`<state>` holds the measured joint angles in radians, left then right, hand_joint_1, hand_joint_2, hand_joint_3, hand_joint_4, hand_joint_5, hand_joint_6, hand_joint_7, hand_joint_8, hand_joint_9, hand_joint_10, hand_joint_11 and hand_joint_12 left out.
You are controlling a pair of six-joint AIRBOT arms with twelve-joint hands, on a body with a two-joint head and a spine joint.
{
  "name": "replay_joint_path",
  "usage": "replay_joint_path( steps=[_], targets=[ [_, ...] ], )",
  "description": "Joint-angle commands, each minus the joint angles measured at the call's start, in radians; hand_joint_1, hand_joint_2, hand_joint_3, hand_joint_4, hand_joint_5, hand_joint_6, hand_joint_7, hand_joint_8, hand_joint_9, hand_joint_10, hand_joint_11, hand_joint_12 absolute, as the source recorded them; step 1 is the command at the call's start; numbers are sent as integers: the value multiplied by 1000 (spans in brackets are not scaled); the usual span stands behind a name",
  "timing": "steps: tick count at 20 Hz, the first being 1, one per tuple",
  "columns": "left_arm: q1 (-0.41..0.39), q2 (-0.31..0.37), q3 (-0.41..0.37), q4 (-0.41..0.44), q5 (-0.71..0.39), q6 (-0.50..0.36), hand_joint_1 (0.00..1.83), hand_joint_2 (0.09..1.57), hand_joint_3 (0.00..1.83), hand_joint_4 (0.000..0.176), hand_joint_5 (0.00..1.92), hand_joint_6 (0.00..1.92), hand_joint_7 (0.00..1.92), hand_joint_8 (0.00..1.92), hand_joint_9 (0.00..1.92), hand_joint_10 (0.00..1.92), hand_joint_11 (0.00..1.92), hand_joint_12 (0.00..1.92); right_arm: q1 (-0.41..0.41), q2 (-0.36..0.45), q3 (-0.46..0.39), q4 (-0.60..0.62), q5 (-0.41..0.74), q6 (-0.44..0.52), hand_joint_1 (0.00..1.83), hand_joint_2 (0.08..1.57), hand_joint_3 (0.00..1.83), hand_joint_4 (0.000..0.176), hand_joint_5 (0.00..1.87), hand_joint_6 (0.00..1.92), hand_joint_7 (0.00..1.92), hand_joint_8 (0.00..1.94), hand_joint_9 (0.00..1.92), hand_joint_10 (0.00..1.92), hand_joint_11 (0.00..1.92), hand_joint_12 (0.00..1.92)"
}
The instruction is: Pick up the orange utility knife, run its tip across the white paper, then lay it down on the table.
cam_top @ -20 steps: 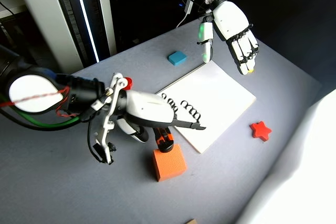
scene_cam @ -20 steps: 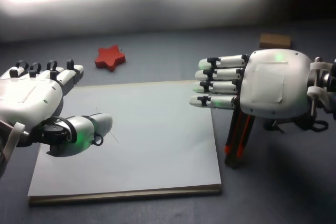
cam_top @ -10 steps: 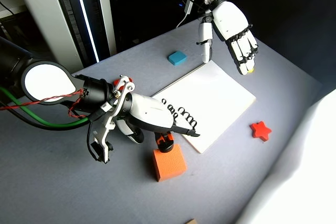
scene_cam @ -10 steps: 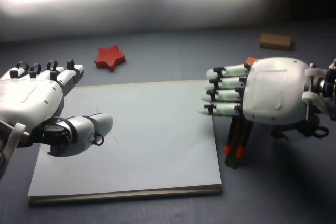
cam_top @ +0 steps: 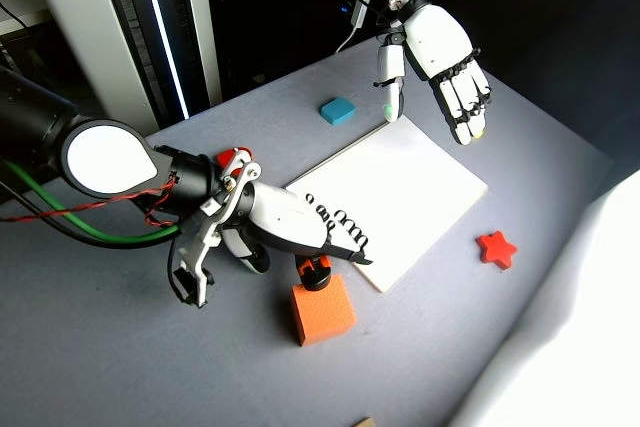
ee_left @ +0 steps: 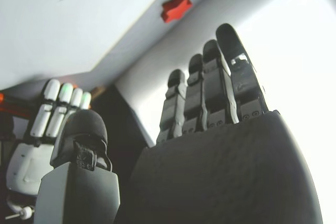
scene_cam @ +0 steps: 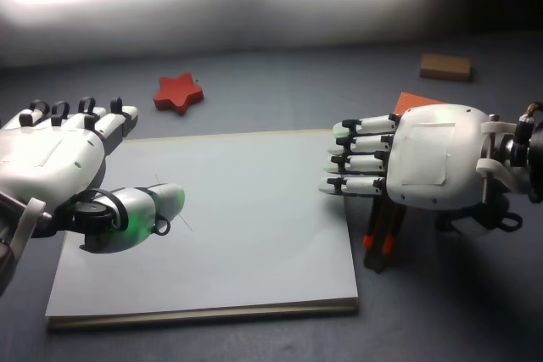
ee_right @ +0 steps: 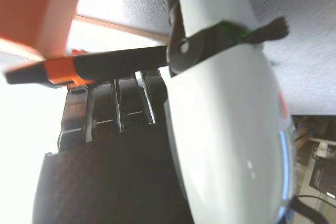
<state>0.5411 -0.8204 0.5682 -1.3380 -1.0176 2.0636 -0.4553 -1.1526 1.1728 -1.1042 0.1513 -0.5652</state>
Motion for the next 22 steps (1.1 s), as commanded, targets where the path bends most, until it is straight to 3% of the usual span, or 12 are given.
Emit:
replay_joint_path(
  steps=[1, 9, 12, 13, 14, 15, 16, 18, 19, 20, 21, 22],
  targets=[
    [-4, 1, 3, 75, -67, -3, 62, 1247, 1, 70, 43, 1, 107, 1, 184, 5, 0, 937, -5, 3, 1, 6, 30, -3, 1085, 981, 5, 0, 0, 0, 0, 0, 0, 0, 0, 0],
    [-3, 1, 5, 75, -67, -3, 35, 1260, 4, 68, 42, 1, 106, 1, 207, 9, 0, 950, 2, -2, 12, 5, 5, -3, 1082, 1005, 12, 0, 0, 0, 70, 24, 53, 21, 3, 1],
    [-3, -1, 8, 75, -67, -3, 43, 1255, 0, 71, 70, 6, 125, 3, 233, 14, 0, 980, 10, -2, 18, 5, 13, -3, 1087, 998, 0, 0, 247, 60, 379, 61, 344, 75, 0, 743],
    [-3, -2, 8, 75, -67, -3, 43, 1255, 0, 71, 70, 6, 125, 3, 233, 14, 0, 980, 10, -2, 21, 5, 21, -3, 1087, 998, 0, 0, 247, 60, 379, 61, 344, 75, 0, 743],
    [-3, -2, 8, 75, -67, -3, 31, 1258, 2, 69, 69, 4, 124, 2, 237, 14, 0, 991, 11, -2, 21, 5, 21, -3, 1093, 1000, 0, 0, 314, 85, 450, 88, 422, 116, 0, 937],
    [-3, -2, 9, 75, -67, -3, 47, 1256, 0, 67, 79, 6, 129, 3, 243, 14, 0, 1005, 13, -3, 21, 5, 21, -3, 1105, 993, 1, 0, 350, 129, 475, 175, 407, 316, 0, 1098],
    [-3, -2, 9, 75, -67, -3, 62, 1252, 0, 69, 83, 6, 142, 6, 253, 17, 0, 1015, 16, -5, 22, 5, 21, -3, 1122, 990, 0, 0, 321, 381, 294, 655, 267, 823, 0, 1336],
    [-3, -3, 10, 75, -67, -3, 76, 1250, 0, 68, 89, 5, 164, 9, 274, 20, 0, 1043, 22, -6, 23, 5, 26, -3, 1109, 995, 0, 0, 140, 1108, 116, 1297, 111, 1420, 0, 1658],
    [-3, -3, 10, 75, -67, -4, 64, 1250, 0, 69, 82, 1, 156, 3, 266, 15, 0, 1047, 24, -6, 23, 5, 30, -3, 1103, 1001, 2, 0, 125, 1356, 101, 1495, 67, 1638, 0, 1868],
    [-3, -3, 10, 75, -67, -4, 55, 1248, 0, 70, 80, 0, 159, 3, 273, 15, 0, 1058, 25, -6, 22, 5, 34, -3, 1098, 1010, 4, 0, 122, 1499, 94, 1643, 17, 1817, 0, 1910],
    [-3, -3, 10, 75, -67, -4, 58, 1252, 1, 69, 70, 0, 148, 0, 271, 12, 0, 1059, 25, -6, 22, 5, 38, -3, 1126, 1018, 4, 0, 119, 1652, 125, 1807, 55, 1917, 24, 1921],
    [-3, -3, 10, 75, -67, -4, 58, 1252, 1, 69, 70, 0, 148, 0, 271, 12, 0, 1059, 24, -6, 22, 5, 42, -4, 1126, 1018, 4, 0, 119, 1652, 125, 1807, 55, 1917, 24, 1921]
  ],
)
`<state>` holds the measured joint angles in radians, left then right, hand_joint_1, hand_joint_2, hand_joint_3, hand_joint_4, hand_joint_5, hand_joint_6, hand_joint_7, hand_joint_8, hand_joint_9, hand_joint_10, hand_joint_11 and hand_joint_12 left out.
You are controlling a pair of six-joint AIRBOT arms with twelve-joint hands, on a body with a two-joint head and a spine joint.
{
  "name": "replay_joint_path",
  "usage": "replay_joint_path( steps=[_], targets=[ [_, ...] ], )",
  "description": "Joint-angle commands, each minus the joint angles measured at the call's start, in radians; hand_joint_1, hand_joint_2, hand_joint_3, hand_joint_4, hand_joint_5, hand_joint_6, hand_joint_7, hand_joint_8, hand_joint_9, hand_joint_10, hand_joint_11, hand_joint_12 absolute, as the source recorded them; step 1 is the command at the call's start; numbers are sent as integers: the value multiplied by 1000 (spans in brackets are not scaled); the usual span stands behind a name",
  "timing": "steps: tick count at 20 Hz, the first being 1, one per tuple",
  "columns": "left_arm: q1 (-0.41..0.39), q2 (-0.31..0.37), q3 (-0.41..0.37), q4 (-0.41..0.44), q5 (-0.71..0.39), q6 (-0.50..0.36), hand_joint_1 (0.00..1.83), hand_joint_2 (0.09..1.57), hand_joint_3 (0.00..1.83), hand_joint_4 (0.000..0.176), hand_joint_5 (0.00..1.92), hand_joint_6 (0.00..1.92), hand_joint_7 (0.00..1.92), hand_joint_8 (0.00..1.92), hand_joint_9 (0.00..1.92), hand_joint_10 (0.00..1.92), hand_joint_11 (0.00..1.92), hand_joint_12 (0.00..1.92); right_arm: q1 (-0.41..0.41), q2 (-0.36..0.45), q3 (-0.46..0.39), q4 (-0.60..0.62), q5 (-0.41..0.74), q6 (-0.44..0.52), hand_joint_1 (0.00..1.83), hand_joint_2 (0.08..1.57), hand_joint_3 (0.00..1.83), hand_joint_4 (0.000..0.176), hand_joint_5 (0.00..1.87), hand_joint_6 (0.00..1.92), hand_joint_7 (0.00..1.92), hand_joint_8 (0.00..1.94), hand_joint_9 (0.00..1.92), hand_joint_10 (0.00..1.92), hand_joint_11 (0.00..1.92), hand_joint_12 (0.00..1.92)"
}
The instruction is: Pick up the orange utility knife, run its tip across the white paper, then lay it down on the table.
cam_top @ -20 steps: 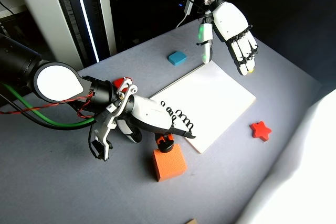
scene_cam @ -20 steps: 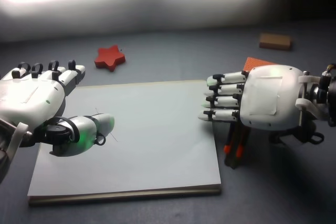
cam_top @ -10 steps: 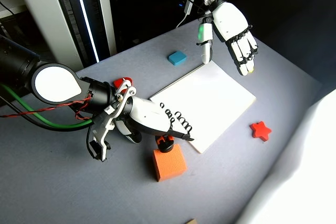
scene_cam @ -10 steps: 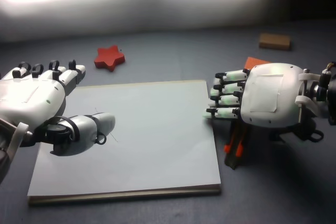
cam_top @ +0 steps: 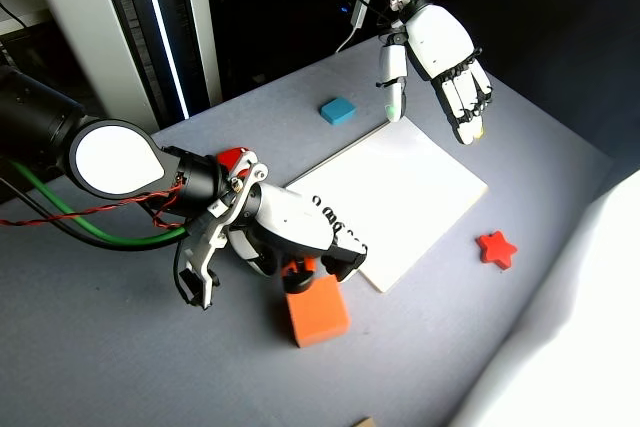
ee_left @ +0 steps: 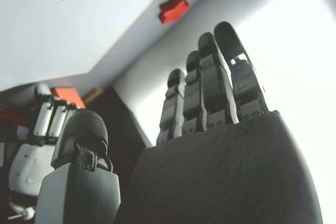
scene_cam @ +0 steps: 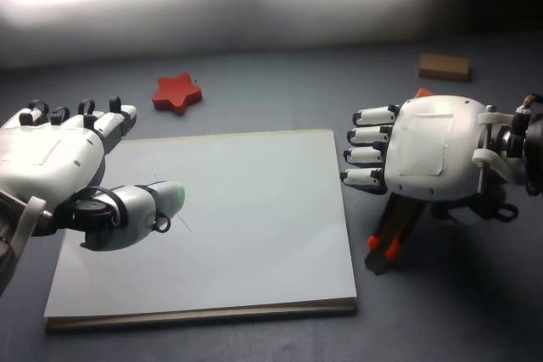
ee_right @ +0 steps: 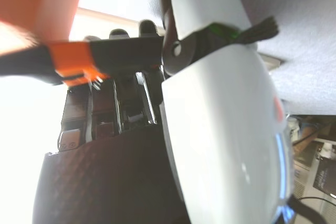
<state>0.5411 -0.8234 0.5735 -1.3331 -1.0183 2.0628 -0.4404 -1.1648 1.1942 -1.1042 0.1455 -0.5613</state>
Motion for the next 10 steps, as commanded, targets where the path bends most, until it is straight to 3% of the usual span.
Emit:
replay_joint_path(
  steps=[1, 3, 5, 6, 8, 9, 10],
  targets=[
    [-3, 0, 5, 70, -66, -3, 50, 1252, 1, 69, 69, 0, 150, 1, 279, 14, 0, 1075, 9, 6, 1, 5, 52, -8, 1133, 1019, 3, 0, 136, 1701, 158, 1854, 100, 1920, 69, 1921],
    [-2, 0, 5, 70, -66, -3, 78, 1250, 0, 67, 85, 3, 160, 2, 293, 14, 0, 1091, 10, 6, 1, 5, 58, -7, 1167, 1006, 0, 0, 231, 1916, 259, 1940, 210, 1921, 143, 1921],
    [-2, 0, 5, 70, -66, -3, 80, 1249, 0, 71, 85, 2, 171, 4, 306, 16, 0, 1111, 10, 6, 0, 5, 63, -7, 1180, 1003, 0, 0, 233, 1920, 260, 1941, 229, 1921, 159, 1921],
    [-2, 0, 5, 70, -66, -3, 88, 1250, 0, 73, 86, 2, 172, 3, 316, 18, 0, 1124, 8, 6, 0, 5, 63, -7, 1226, 986, 0, 0, 303, 1921, 374, 1941, 389, 1921, 296, 1921],
    [-1, 0, 5, 70, -66, -3, 77, 1252, 1, 72, 83, 1, 176, 3, 323, 18, 0, 1136, 2, 6, -1, 5, 64, -7, 1234, 987, 0, 0, 338, 1921, 447, 1941, 468, 1921, 359, 1921],
    [-1, 0, 5, 70, -66, -3, 54, 1256, 2, 73, 60, 0, 175, 1, 330, 17, 0, 1143, -2, 6, -1, 5, 64, -6, 1235, 972, 0, 0, 554, 1921, 815, 1941, 891, 1921, 885, 1921],
    [-1, 0, 5, 70, -66, -3, 57, 1253, 0, 75, 60, 1, 181, 3, 340, 18, 0, 1167, -6, 6, -1, 5, 63, -6, 1234, 974, 0, 0, 648, 1823, 981, 1941, 1094, 1921, 1156, 1921]
  ],
)
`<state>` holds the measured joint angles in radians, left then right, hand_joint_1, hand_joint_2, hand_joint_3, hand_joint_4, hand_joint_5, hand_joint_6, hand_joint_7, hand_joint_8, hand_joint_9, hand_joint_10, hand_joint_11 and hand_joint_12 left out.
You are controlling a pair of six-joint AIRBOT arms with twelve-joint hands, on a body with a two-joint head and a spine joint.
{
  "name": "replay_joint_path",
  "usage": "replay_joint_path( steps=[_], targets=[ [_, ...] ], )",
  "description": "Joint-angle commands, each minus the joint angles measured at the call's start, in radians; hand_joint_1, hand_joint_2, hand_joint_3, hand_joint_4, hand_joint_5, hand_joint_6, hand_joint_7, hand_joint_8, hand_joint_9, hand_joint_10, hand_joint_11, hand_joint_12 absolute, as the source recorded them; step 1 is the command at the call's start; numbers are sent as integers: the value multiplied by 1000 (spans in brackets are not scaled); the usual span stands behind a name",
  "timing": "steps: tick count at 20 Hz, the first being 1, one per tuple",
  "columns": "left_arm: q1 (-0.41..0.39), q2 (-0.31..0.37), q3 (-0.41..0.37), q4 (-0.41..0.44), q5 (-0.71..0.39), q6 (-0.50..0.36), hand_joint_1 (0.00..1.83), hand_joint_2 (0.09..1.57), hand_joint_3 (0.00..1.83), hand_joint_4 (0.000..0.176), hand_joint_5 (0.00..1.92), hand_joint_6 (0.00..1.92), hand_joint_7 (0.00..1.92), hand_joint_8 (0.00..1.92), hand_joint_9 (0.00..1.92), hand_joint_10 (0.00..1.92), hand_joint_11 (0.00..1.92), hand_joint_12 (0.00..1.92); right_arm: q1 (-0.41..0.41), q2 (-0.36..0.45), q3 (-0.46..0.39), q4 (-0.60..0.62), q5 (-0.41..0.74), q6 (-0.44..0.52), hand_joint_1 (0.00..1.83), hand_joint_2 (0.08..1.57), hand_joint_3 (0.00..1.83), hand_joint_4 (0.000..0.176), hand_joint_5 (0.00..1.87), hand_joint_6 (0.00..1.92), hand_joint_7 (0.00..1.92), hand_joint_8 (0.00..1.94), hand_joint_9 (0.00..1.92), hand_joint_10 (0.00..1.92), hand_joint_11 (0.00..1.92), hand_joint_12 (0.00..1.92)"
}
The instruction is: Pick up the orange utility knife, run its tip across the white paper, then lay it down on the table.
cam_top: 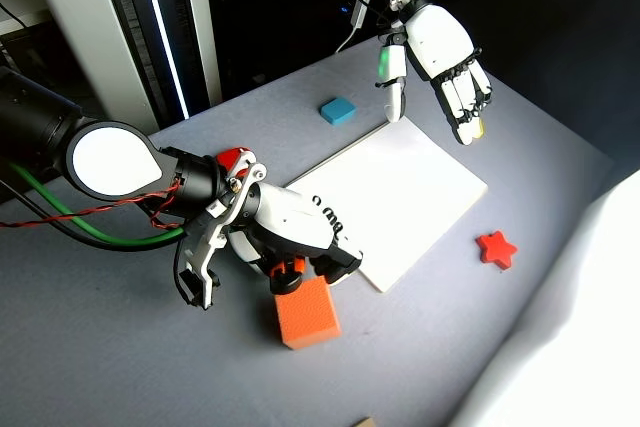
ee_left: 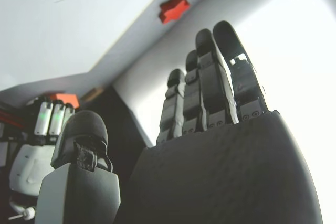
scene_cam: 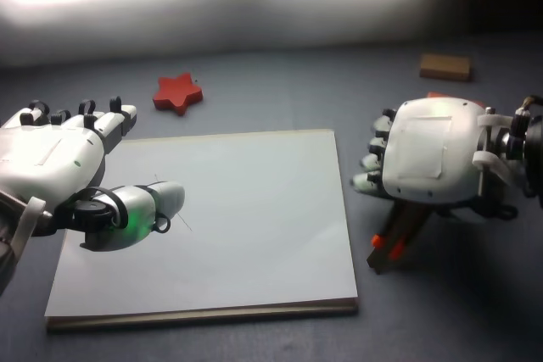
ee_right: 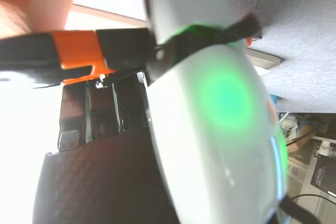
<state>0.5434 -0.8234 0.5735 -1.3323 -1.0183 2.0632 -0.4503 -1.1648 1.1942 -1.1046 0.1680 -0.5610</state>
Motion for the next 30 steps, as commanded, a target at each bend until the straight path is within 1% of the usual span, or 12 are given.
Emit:
replay_joint_path(
  steps=[1, 2, 3, 10, 11, 12, 13, 14, 16, 27, 28, 30],
  targets=[
    [-3, 0, 5, 69, -66, -4, 57, 1253, 0, 75, 60, 1, 181, 3, 340, 18, 0, 1167, -1, 6, -1, 6, 41, -6, 1234, 974, 0, 0, 648, 1823, 981, 1941, 1094, 1921, 1156, 1921],
    [-3, 0, 5, 69, -66, -4, 82, 1251, 0, 75, 71, 5, 183, 3, 345, 18, 0, 1175, -8, 4, -1, 6, 40, -6, 1162, 1033, 143, 0, 864, 1291, 1167, 1941, 1311, 1921, 1429, 1921],
    [-3, 0, 5, 69, -66, -4, 93, 1244, 0, 78, 84, 4, 196, 4, 359, 17, 0, 1214, -11, 3, -1, 6, 42, -6, 1161, 1029, 146, 0, 994, 1030, 1356, 1941, 1507, 1921, 1604, 1921],
    [-3, 0, 5, 69, -66, -6, 76, 1251, 1, 77, 60, 3, 189, 2, 359, 12, 0, 1221, -4, 14, -11, 6, 71, -6, 1179, 982, 153, 0, 1082, 892, 1559, 1941, 1679, 1921, 1742, 1921],
    [-3, 0, 5, 69, -66, -6, 88, 1249, 0, 78, 58, 1, 187, 0, 361, 11, 0, 1233, 0, 20, -17, 8, 76, -6, 1160, 1064, 94, 0, 988, 1016, 1558, 1941, 1679, 1921, 1725, 1921],
    [-3, 0, 5, 69, -66, -6, 80, 1249, 0, 79, 54, 0, 182, 0, 353, 7, 0, 1232, 4, 29, -27, 27, 78, -6, 1117, 988, 459, 0, 827, 1370, 1497, 1941, 1649, 1921, 1720, 1921],
    [-3, 0, 5, 69, -67, -6, 54, 1251, 1, 85, 31, 0, 173, 0, 344, 3, 0, 1222, 6, 40, -40, 43, 78, -6, 1409, 1068, 334, 0, 1160, 1811, 1514, 1941, 1664, 1921, 1720, 1921],
    [-4, 0, 5, 69, -69, -7, 71, 1252, 1, 83, 31, 2, 173, 1, 350, 5, 0, 1218, 7, 54, -58, 56, 78, -6, 1525, 1159, 205, 0, 1331, 1899, 1492, 1941, 1651, 1921, 1702, 1921],
    [-4, 0, 5, 69, -70, -7, 74, 1254, 2, 82, 38, 5, 182, 5, 357, 7, 0, 1220, 5, 75, -86, 67, 78, -6, 1565, 1217, 110, 0, 1309, 1920, 1510, 1941, 1660, 1921, 1699, 1921],
    [-5, 0, 6, 69, -70, -8, 53, 1260, 1, 78, 37, 1, 180, 0, 354, 3, 0, 1227, 28, 196, -184, 196, 65, -7, 1560, 1243, 51, 0, 1262, 1921, 1459, 1941, 1610, 1921, 1652, 1921],
    [-5, 0, 6, 69, -70, -8, 66, 1258, 0, 77, 43, 3, 186, 3, 357, 4, 0, 1222, 33, 204, -194, 254, 72, -46, 1560, 1243, 46, 0, 1269, 1921, 1464, 1941, 1607, 1921, 1654, 1921],
    [-6, -1, 6, 69, -70, -8, 67, 1256, 0, 79, 52, 4, 194, 3, 362, 5, 0, 1223, 35, 202, -202, 461, 116, -227, 1559, 1244, 41, 0, 1267, 1921, 1467, 1941, 1603, 1921, 1654, 1921]
  ],
)
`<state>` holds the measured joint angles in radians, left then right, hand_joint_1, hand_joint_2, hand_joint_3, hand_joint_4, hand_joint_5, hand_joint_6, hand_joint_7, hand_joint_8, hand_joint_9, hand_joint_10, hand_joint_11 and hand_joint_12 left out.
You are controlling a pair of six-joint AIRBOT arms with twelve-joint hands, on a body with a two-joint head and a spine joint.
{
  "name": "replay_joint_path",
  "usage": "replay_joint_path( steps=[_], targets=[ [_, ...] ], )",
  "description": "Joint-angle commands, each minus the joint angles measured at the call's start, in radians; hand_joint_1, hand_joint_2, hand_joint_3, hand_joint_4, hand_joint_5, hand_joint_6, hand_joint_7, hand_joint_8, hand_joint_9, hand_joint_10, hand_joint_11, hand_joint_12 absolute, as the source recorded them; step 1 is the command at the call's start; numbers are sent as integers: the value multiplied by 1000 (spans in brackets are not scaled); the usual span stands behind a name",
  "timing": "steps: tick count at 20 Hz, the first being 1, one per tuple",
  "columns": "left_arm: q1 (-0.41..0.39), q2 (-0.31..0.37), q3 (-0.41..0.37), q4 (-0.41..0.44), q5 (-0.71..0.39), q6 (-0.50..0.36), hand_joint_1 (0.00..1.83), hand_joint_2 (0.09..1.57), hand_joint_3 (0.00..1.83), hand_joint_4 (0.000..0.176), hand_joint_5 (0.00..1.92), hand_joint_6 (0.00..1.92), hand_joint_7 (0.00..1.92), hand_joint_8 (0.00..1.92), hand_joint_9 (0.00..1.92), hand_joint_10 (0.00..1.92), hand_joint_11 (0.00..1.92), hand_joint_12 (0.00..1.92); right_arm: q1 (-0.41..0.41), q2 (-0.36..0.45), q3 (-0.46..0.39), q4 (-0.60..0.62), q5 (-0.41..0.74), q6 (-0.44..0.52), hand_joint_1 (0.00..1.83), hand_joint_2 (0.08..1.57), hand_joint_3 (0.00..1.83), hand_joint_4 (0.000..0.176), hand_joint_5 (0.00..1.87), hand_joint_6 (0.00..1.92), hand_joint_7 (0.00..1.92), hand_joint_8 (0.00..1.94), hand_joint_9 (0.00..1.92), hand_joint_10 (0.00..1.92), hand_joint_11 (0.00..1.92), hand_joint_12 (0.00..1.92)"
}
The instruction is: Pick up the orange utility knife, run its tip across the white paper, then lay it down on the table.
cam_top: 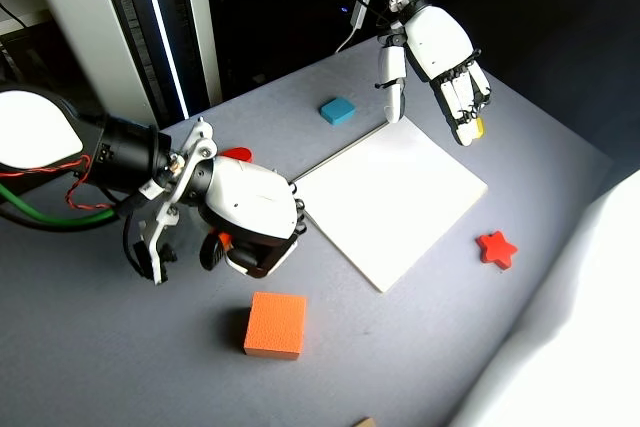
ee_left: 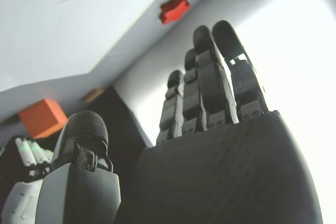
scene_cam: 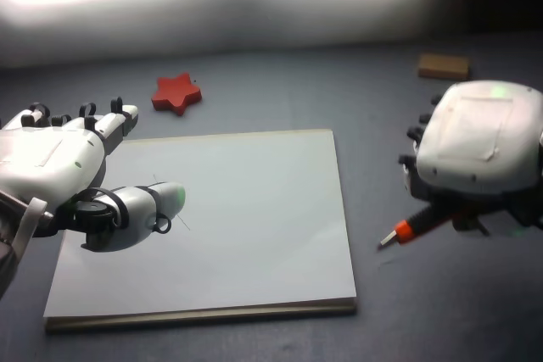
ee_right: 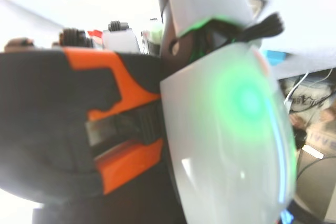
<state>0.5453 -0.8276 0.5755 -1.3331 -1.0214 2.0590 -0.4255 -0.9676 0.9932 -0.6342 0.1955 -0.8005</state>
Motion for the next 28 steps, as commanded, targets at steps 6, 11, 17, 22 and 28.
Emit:
replay_joint_path(
  steps=[6, 11, 17, 22, 28],
  targets=[
    [-12, 3, 4, 69, -67, -4, 56, 1262, 2, 82, 36, 1, 191, 1, 358, 3, 0, 1209, 111, -62, 24, 65, -24, -55, 1533, 1247, 28, 2, 1259, 1921, 1509, 1941, 1627, 1921, 1669, 1921],
    [-13, 3, 4, 58, -67, -4, 64, 1259, 0, 79, 57, 5, 205, 5, 380, 12, 0, 1247, 158, -170, 104, 65, -29, -232, 1509, 1270, 14, 88, 1251, 1921, 1496, 1941, 1618, 1921, 1664, 1921],
    [-12, 1, 9, 50, -67, -4, 81, 1261, 0, 74, 58, 6, 188, 0, 348, 0, 0, 1229, 172, -309, 205, -86, -125, -309, 1500, 1268, 1, 176, 1263, 1921, 1501, 1941, 1609, 1921, 1653, 1921],
    [-8, 1, 10, 50, -67, -4, 41, 1261, 0, 75, 47, 1, 181, 1, 346, 0, 0, 1218, 171, -402, 240, -178, -138, -309, 1495, 1259, 0, 176, 1270, 1921, 1495, 1941, 1610, 1921, 1664, 1921],
    [1, -1, 10, 50, -67, -5, 56, 1264, 1, 77, 51, 3, 188, 3, 352, 3, 0, 1225, 146, -460, 250, -343, -92, -261, 1504, 1253, 0, 176, 1266, 1921, 1486, 1941, 1609, 1921, 1664, 1921]
  ],
)
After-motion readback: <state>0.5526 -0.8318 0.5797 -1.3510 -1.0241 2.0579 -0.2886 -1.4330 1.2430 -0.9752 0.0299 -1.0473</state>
